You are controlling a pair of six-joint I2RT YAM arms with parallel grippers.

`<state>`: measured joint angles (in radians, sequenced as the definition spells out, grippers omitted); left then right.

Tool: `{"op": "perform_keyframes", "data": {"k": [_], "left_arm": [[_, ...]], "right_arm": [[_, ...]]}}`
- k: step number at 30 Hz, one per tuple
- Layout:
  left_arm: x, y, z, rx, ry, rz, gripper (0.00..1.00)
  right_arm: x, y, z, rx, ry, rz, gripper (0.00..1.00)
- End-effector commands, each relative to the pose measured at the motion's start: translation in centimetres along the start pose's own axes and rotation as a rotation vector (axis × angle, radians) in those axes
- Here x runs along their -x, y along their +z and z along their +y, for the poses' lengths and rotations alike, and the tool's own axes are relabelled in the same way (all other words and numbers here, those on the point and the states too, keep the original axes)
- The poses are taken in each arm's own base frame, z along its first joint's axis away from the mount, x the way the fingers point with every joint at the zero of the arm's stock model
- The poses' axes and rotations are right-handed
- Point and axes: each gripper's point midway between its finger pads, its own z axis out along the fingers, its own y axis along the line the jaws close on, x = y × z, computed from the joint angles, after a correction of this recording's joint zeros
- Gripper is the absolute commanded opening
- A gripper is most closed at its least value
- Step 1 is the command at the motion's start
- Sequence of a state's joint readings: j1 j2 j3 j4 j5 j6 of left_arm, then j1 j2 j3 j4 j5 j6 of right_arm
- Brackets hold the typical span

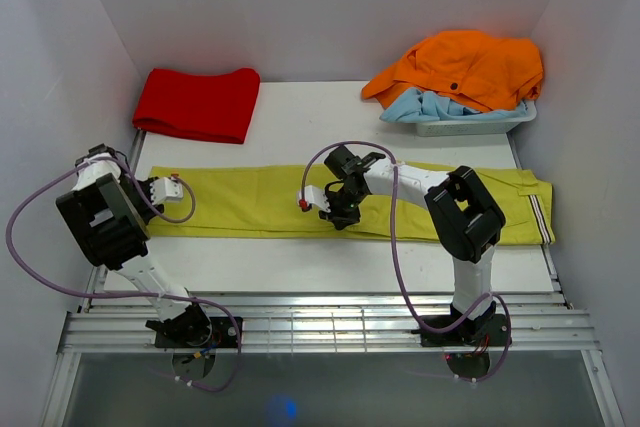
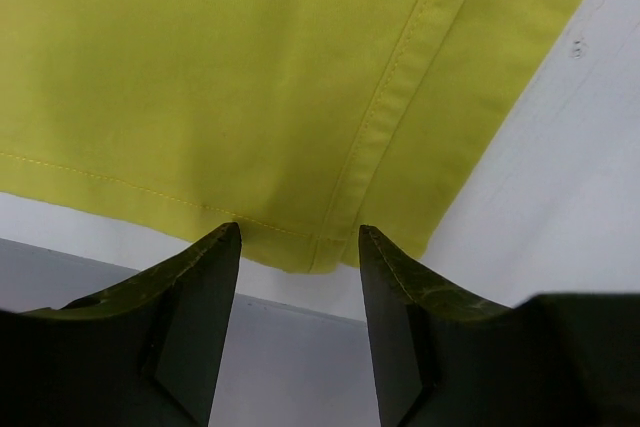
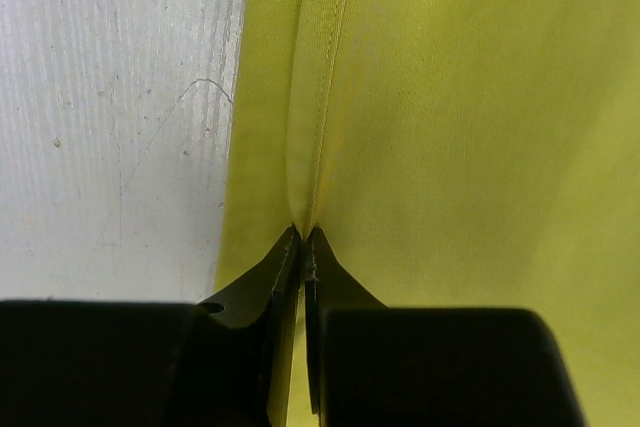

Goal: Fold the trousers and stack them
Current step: Fold the trousers

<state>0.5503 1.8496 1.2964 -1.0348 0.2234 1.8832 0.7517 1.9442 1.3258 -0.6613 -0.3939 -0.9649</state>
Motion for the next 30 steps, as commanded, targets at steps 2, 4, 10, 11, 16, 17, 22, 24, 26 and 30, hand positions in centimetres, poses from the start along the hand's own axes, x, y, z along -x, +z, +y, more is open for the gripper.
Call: {"op": "perform_keyframes", "data": {"k": [2,4,10,11,16,17,22,24,26,30], "left_arm": [[0.2,-0.8,1.4,0.076,0.107,0.014,0.62],[0.0,-0.2,1.0,0.063,0.117,0.023,0.62],[-0.3,0.8,0.5,0.054,0.126,0.033,0.57],[-0.4,0.9,0.6,0.058,0.124,0.040,0.51],[-0.5,0.4,1.4,0.085,0.119,0.041,0.33],[-0.5,0.2,1.7,0.093,0.119,0.042,0.30],[-0.3,-0.9,2.1,0.105,0.127,0.042,0.28],[-0.2,-1.1,2.0,0.100,0.124,0.040,0.49],[0.0,-1.1,1.9,0.100,0.121,0.034,0.55],[0.1,-0.9,1.6,0.100,0.128,0.031,0.59]], "right_arm": [[-1.8,1.4,2.8,0.126,0.036,0.043,0.08],[-1.9,1.4,2.9,0.126,0.038,0.043,0.08],[-1.8,1.3,2.8,0.121,0.041,0.040,0.08],[-1.7,1.2,2.6,0.115,0.040,0.039,0.08],[-1.3,0.8,2.2,0.101,0.036,0.036,0.08],[-1.2,0.6,2.1,0.094,0.033,0.037,0.08],[-1.0,0.2,1.8,0.079,0.027,0.042,0.08],[-1.0,0.1,1.7,0.076,0.028,0.042,0.08],[-1.1,0.2,1.7,0.078,0.029,0.043,0.08],[-1.1,0.3,1.8,0.085,0.037,0.044,0.08]]}}
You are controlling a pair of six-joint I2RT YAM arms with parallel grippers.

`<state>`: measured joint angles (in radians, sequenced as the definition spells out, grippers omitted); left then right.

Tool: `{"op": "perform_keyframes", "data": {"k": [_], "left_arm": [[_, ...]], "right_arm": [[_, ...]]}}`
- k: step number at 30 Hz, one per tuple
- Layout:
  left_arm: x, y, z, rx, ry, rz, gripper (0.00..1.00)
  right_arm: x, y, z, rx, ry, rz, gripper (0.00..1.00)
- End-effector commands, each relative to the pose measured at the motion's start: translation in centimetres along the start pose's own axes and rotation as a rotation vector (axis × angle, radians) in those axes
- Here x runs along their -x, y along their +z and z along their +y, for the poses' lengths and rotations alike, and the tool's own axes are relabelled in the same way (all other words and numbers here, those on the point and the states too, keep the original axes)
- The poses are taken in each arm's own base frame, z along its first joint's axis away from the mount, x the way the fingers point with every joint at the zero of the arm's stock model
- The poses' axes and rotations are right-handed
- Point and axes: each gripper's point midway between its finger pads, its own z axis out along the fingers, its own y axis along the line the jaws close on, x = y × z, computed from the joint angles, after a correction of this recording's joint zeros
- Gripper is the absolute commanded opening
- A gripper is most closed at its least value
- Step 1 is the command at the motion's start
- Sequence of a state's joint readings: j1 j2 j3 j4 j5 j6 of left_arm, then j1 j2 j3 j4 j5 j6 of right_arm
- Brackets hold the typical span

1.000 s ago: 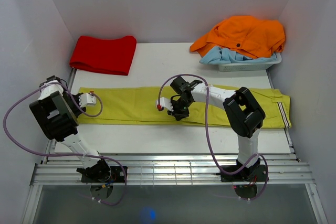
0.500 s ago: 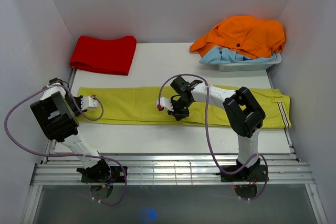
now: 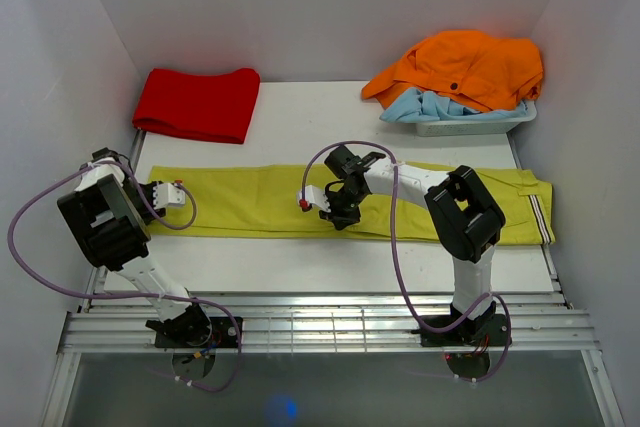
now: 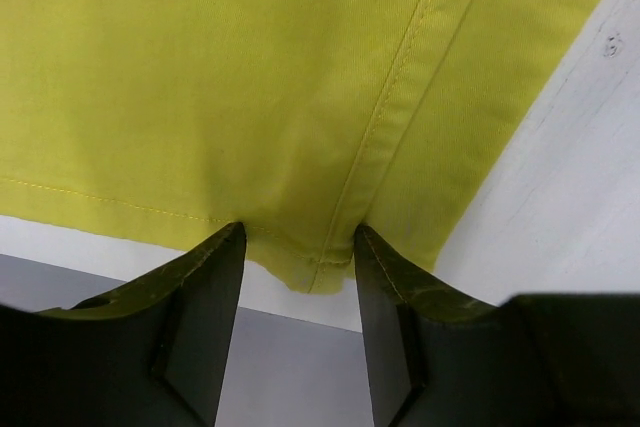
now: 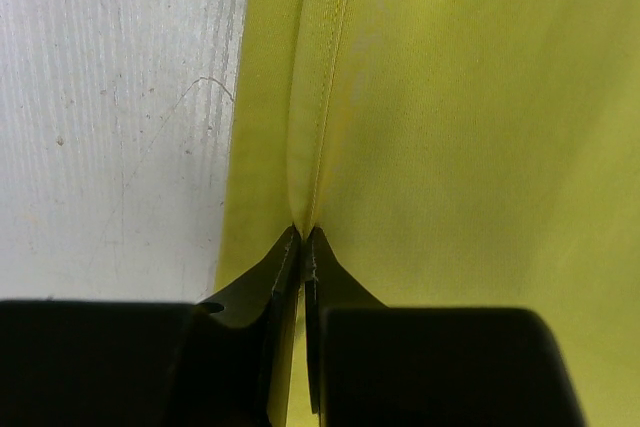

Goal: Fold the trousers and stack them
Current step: Fold the trousers

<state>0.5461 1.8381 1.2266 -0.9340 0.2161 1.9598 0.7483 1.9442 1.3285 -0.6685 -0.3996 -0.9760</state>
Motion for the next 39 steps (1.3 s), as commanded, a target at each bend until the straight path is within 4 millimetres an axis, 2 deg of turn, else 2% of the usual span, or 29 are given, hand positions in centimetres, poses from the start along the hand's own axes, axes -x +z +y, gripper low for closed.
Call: {"op": "perform_keyframes", "data": {"k": [1,4,7,17,21,22,25,29,32,34,39], "left_arm": [[0.3,-2.0,1.1,0.064,0.039,0.010,0.58],[0.2,-2.4,1.6,0.077,0.050,0.016,0.56],[0.1,-2.7,2.0,0.081,0.052,0.022,0.46],[0.1,-3.9,3.1,0.104,0.057,0.019,0.40],[0.0,-3.9,2.9,0.093,0.056,0.022,0.21],[0.2,-4.0,3.0,0.092,0.057,0.019,0.12],[0.1,-4.7,3.6,0.112,0.020,0.016,0.01],[-0.3,-6.3,4.8,0.173,-0.034,0.013,0.00],[-0.7,-7.5,5.6,0.212,-0.049,0.013,0.00],[-0.7,-8.2,5.5,0.224,-0.047,0.014,0.00],[-0.3,-8.6,3.6,0.210,-0.048,0.004,0.00]], "right_arm": [[-1.0,0.3,1.8,0.080,0.044,0.045,0.08],[-0.9,0.2,1.8,0.078,0.042,0.044,0.08],[-0.8,0.1,1.7,0.080,0.038,0.046,0.08],[-0.7,0.2,1.6,0.088,0.042,0.046,0.08],[-0.6,0.0,1.2,0.075,0.037,0.052,0.08],[-0.5,-0.2,1.0,0.065,0.035,0.051,0.08],[0.0,-1.3,0.1,0.023,0.035,0.047,0.08],[1.2,-3.4,-0.1,-0.008,0.033,0.019,0.08],[1.4,-4.5,0.2,-0.031,0.024,0.018,0.08],[1.0,-4.8,0.5,-0.034,0.027,0.024,0.08],[0.8,-5.2,1.7,-0.019,0.032,0.021,0.08]]}}
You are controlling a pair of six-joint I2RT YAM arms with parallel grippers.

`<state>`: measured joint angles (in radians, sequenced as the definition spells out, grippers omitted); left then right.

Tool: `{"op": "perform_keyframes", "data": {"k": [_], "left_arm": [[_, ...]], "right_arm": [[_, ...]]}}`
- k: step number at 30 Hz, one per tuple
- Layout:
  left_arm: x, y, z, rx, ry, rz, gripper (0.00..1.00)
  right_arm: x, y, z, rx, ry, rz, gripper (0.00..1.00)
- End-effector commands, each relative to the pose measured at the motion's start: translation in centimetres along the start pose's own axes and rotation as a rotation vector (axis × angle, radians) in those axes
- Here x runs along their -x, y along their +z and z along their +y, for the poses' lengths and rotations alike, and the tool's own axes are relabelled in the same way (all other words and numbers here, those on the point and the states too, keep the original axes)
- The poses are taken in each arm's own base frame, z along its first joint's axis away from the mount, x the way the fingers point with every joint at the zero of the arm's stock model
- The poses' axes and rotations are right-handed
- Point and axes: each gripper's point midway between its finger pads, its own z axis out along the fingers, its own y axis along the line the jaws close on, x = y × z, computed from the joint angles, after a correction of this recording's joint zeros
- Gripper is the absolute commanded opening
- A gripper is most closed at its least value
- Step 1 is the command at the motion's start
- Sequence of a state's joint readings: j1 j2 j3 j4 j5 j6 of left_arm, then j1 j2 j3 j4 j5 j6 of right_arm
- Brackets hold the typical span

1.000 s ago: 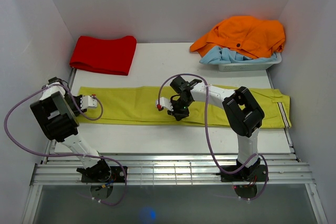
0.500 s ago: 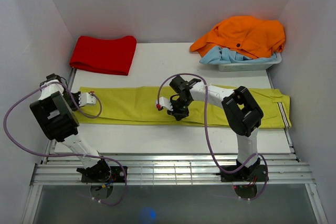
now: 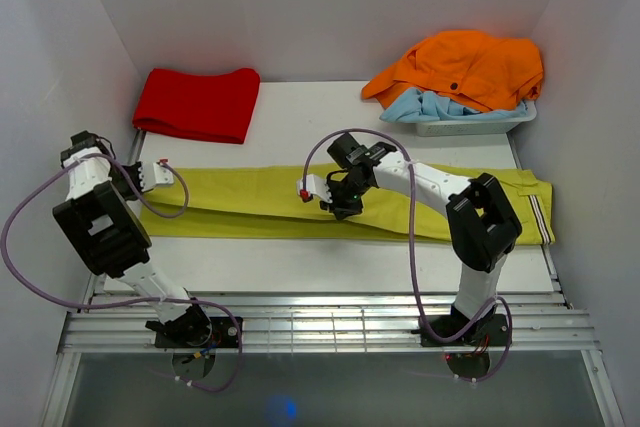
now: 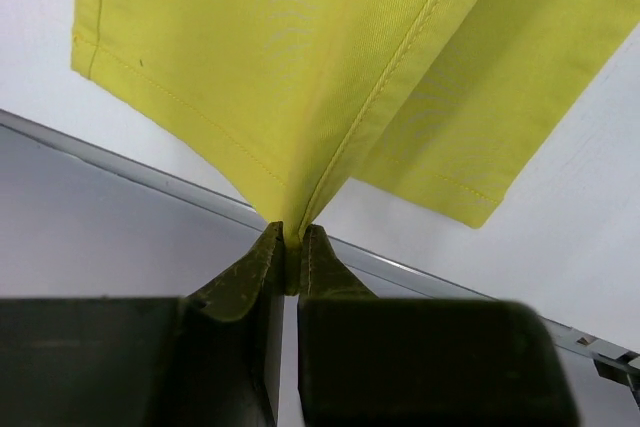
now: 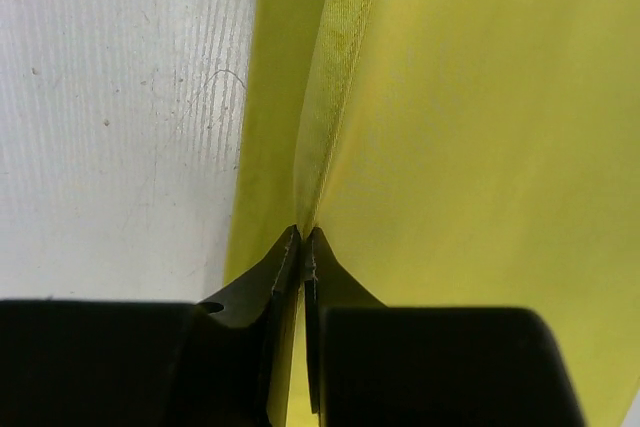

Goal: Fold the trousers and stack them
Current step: Fold the trousers

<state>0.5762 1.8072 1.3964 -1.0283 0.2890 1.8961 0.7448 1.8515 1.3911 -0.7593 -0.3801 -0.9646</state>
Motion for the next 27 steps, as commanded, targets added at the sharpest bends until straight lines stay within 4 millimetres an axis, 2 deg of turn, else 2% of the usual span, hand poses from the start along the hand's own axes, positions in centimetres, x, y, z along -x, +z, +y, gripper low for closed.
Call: {"op": "perform_keyframes", "data": {"k": [1,2,3,8,9,12,16,18,20,21,22,23,24,26,27], "left_arm": [[0.1,-3.3,-0.1,0.074,0.023,0.019,0.00],[0.3,-3.6,-0.5,0.077,0.027,0.022,0.00],[0.4,-2.7,-1.8,0.044,0.022,0.015,0.00],[0.7,-0.7,-4.9,-0.026,-0.012,-0.002,0.00],[0.9,0.2,-6.3,-0.062,-0.023,-0.013,0.00],[0.9,1.4,-8.6,-0.125,-0.039,-0.013,0.00],[1.4,3.5,-13.6,-0.260,-0.083,-0.025,0.00],[1.5,4.1,-14.7,-0.277,-0.115,-0.021,0.00],[1.2,4.8,-15.0,-0.284,-0.145,-0.002,0.00],[1.1,4.9,-14.7,-0.281,-0.163,-0.001,0.00],[1.2,4.7,-14.8,-0.294,-0.203,-0.002,0.00],[1.1,4.8,-14.7,-0.307,-0.221,-0.007,0.00],[1.0,4.1,-12.7,-0.263,-0.229,-0.019,0.00],[1.5,2.9,-11.4,-0.247,-0.245,-0.051,0.00],[1.3,1.5,-8.9,-0.189,-0.226,-0.050,0.00]], "right_arm": [[-1.5,-1.0,2.2,0.044,0.041,0.038,0.08],[-1.7,-0.9,2.4,0.051,0.041,0.040,0.08],[-2.0,-0.6,2.6,0.058,0.043,0.043,0.08],[-3.8,1.7,3.5,0.100,0.072,0.068,0.08],[-3.9,2.1,3.4,0.101,0.072,0.069,0.08],[-4.7,3.3,3.3,0.118,0.086,0.090,0.08],[-5.2,4.6,2.9,0.130,0.093,0.103,0.08],[-5.3,4.9,2.6,0.127,0.096,0.110,0.08],[-5.6,5.3,2.6,0.137,0.108,0.131,0.09],[-5.2,5.2,2.2,0.128,0.111,0.123,0.14],[-4.8,4.9,2.0,0.116,0.108,0.112,0.26],[-4.2,4.7,1.6,0.096,0.100,0.089,0.27],[-3.9,4.5,1.5,0.083,0.100,0.078,0.27],[-3.4,4.0,1.0,0.060,0.093,0.065,0.16],[-3.4,4.0,1.0,0.062,0.096,0.071,0.12]]}}
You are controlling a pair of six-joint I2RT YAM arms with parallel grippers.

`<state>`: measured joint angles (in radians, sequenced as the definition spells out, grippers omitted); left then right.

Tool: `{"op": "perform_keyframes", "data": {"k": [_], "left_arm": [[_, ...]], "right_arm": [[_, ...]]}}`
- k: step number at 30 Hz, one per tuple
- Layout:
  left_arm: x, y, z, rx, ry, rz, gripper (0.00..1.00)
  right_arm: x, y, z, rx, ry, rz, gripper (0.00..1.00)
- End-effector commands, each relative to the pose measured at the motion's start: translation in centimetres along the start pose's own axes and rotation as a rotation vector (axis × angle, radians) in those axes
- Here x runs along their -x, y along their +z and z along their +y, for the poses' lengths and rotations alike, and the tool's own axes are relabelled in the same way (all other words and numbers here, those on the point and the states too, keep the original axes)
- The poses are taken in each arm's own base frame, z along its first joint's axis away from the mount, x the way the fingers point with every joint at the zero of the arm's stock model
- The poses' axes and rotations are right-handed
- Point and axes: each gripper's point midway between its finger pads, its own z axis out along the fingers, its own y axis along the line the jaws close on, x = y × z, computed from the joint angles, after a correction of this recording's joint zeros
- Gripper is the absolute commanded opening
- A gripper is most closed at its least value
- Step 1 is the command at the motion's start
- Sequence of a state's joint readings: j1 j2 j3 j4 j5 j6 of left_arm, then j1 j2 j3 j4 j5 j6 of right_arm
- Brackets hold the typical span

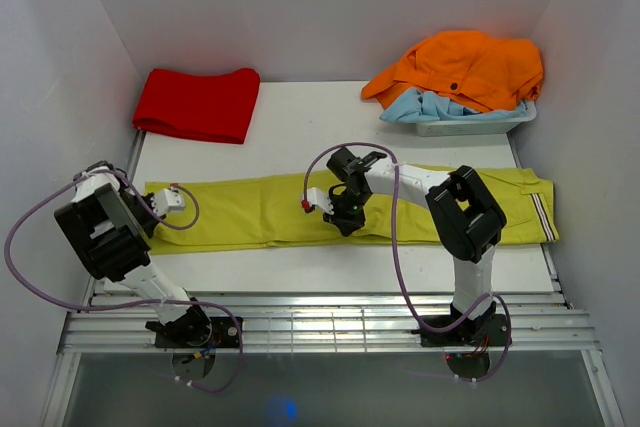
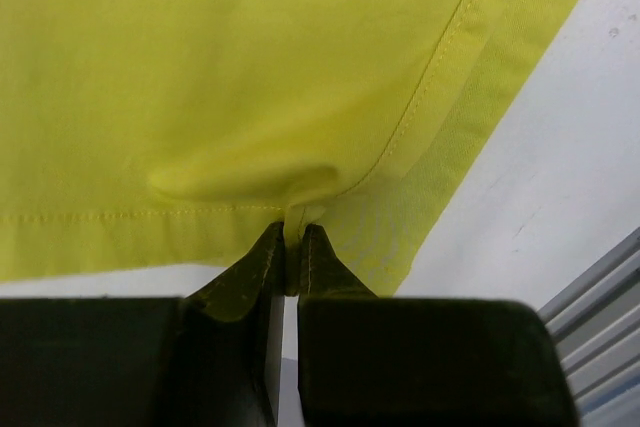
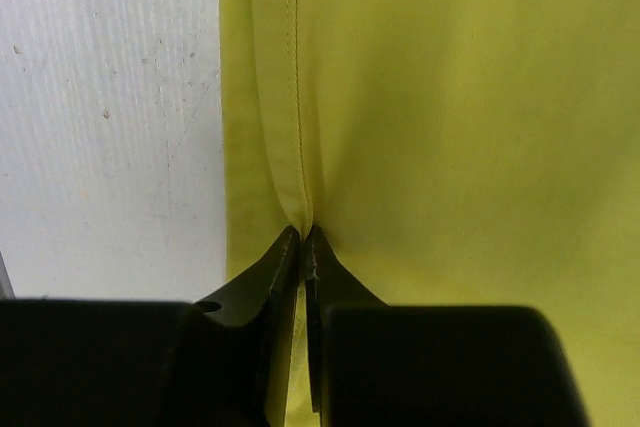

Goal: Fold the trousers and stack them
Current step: Fold the trousers

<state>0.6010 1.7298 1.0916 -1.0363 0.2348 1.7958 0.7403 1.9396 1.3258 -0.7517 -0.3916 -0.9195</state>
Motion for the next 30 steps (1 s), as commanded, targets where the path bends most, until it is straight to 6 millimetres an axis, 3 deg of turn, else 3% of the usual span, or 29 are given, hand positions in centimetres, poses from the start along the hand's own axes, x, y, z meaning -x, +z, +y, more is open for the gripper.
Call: {"op": "perform_keyframes", "data": {"k": [1,7,10,13,16,17,19,20,21,24,25,26,28,29,30], "left_arm": [[1.5,-3.2,2.3,0.054,-0.026,-0.071,0.00],[2.5,-11.2,7.5,0.271,0.075,-0.031,0.00],[2.3,-12.8,8.5,0.304,0.102,-0.006,0.00],[1.6,-12.6,7.6,0.278,0.096,0.008,0.00],[0.8,-10.5,5.7,0.223,0.085,0.019,0.00],[0.6,-8.7,4.2,0.188,0.071,0.014,0.00],[-0.3,-7.1,4.3,0.206,0.066,0.048,0.02],[-0.8,-5.0,2.9,0.165,0.050,0.051,0.04],[-1.6,-4.3,2.9,0.163,0.049,0.084,0.06],[-3.2,-2.0,2.2,0.126,0.003,0.112,0.22],[-3.6,-1.7,2.2,0.121,-0.031,0.116,0.35],[-3.9,-1.6,2.2,0.113,-0.048,0.119,0.39],[-3.7,-2.6,3.7,0.147,-0.087,0.091,0.60],[-3.6,-3.3,3.9,0.153,-0.117,0.068,0.66],[-2.7,-5.4,5.0,0.181,-0.133,0.011,0.67]], "right_arm": [[0.0,0.4,-1.4,-0.047,-0.013,0.012,0.08],[-0.7,0.9,-0.9,-0.037,-0.009,0.017,0.08],[-0.9,0.9,-0.8,-0.038,-0.009,0.022,0.08],[-0.9,0.7,-1.0,-0.046,-0.012,0.023,0.08],[-0.7,0.6,-1.1,-0.048,-0.014,0.018,0.08],[-0.7,0.6,-1.1,-0.046,-0.014,0.018,0.08],[-0.5,0.6,-1.1,-0.040,-0.012,0.013,0.08],[-0.6,0.6,-0.9,-0.031,-0.008,0.018,0.08],[-0.5,0.5,-0.9,-0.026,-0.011,0.016,0.08],[-0.6,0.4,-0.5,-0.011,-0.008,0.019,0.08],[-0.4,0.3,-0.4,-0.003,-0.016,0.016,0.08],[-0.4,0.2,-0.2,0.003,-0.016,0.015,0.08],[-0.1,0.2,0.1,0.015,-0.013,0.008,0.08],[0.0,0.2,0.2,0.024,-0.010,0.005,0.08],[0.3,0.3,0.3,0.037,0.002,-0.007,0.08]]}}
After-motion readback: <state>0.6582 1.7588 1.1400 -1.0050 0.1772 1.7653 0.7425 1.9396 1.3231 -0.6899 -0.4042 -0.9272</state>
